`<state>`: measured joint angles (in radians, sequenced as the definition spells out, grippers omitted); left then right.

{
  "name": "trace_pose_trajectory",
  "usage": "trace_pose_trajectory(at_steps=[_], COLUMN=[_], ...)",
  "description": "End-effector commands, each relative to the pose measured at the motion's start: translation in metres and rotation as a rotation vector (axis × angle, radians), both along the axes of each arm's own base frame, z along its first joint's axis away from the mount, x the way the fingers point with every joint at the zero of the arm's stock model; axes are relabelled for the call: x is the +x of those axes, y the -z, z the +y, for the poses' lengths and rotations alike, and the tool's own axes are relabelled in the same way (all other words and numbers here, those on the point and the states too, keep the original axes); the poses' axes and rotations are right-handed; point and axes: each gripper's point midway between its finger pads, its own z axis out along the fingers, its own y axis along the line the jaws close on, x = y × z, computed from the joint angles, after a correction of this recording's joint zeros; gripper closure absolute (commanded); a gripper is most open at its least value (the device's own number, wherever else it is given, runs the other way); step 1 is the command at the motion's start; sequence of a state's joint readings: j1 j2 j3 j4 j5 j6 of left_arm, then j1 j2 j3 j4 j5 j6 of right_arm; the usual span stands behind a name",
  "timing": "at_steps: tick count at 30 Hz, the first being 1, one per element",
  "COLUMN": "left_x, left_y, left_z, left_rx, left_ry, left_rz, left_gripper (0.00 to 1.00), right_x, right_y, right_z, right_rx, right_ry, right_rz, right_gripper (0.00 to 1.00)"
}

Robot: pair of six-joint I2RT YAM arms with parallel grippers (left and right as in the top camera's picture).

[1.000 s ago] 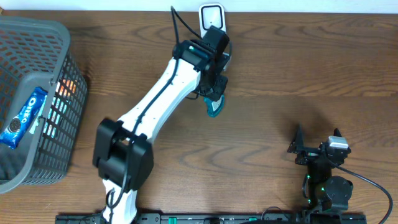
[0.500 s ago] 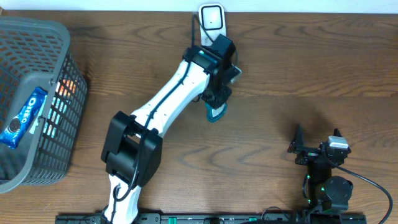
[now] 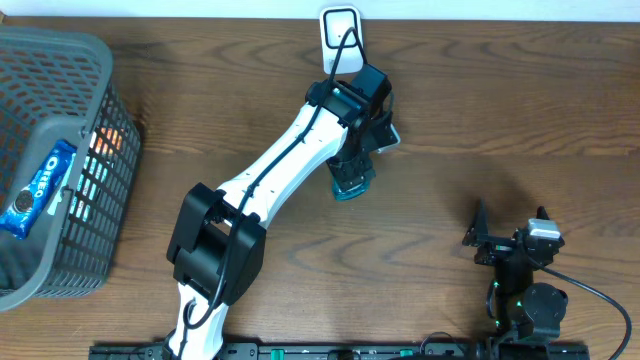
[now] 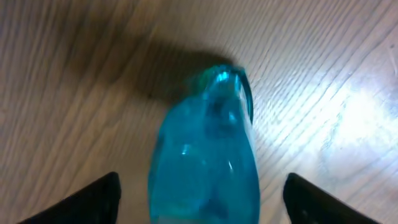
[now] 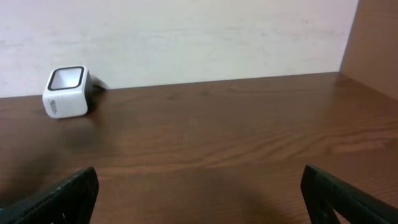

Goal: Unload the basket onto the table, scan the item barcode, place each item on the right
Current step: 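Hold the bottle under the scanner window with the left gripper, then release the bottle onto the table in front of the scanner, then return the left gripper into the basket toward the wipes pack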

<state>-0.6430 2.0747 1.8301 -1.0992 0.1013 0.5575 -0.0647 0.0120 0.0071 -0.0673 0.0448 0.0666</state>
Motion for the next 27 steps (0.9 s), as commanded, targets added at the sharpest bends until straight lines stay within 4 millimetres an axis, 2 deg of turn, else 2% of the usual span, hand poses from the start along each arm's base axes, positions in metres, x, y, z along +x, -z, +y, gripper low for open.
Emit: trace_pose_trajectory(at_steps=[1, 7, 9, 11, 12, 13, 14, 18, 19, 23, 25, 26, 27], left_x=[0.001, -0.014, -0.015, -0.006, 0.008, 0.015, 0.021, 0.024, 0.022, 0.002, -0.015, -0.022, -0.030], left_y=[-0.049, -0.124, -0.151, -0.178, -0.209, -0.223, -0.240, -0.280, -0.286, -0.304, -0.302, -0.298, -0.287], left_z=[-0.002, -0.004, 0.005, 0.028, 0.066, 0.087, 0.117, 0.227, 0.248, 0.353, 0.404, 0.423, 0.446], left_rx=[-0.042, -0.168, -0.201, -0.206, -0.215, -0.226, -0.252, -0.402, -0.438, -0.559, -0.556, -0.552, -0.543], left_ry=[0.002, -0.038, -0.096, -0.223, -0.421, -0.533, -0.685, -1.194, -1.270, -1.611, -1.818, -1.905, -2.029], left_rz=[-0.092, -0.216, -0.277, -0.376, -0.497, -0.549, -0.602, -0.684, -0.688, -0.738, -0.777, -0.781, -0.764], left_gripper=[0.01, 0.02, 0.02, 0.02, 0.02, 0.02, 0.02, 0.02, 0.02, 0.02, 0.02, 0.02, 0.02], right_x=[-0.001, -0.001, -0.001, -0.001, -0.001, -0.001, -0.001, -0.001, -0.001, -0.001, -0.001, -0.001, -0.001], right_y=[0.000, 0.000, 0.000, 0.000, 0.000, 0.000, 0.000, 0.000, 0.000, 0.000, 0.000, 0.000, 0.000], right_z=[-0.003, -0.003, -0.003, -0.003, -0.003, -0.003, -0.003, -0.003, -0.003, -0.003, -0.003, -0.003, -0.003], right_rx=[-0.013, -0.013, -0.013, -0.013, -0.013, -0.013, -0.013, -0.013, -0.013, -0.013, -0.013, -0.013, -0.013], right_ry=[0.015, 0.015, 0.015, 0.015, 0.015, 0.015, 0.015, 0.015, 0.015, 0.015, 0.015, 0.015, 0.015], right_rz=[0.000, 0.000, 0.000, 0.000, 0.000, 0.000, 0.000, 0.000, 0.000, 0.000, 0.000, 0.000, 0.000], right_gripper=[0.01, 0.01, 0.01, 0.01, 0.01, 0.01, 0.01, 0.01, 0.01, 0.01, 0.01, 0.01, 0.01])
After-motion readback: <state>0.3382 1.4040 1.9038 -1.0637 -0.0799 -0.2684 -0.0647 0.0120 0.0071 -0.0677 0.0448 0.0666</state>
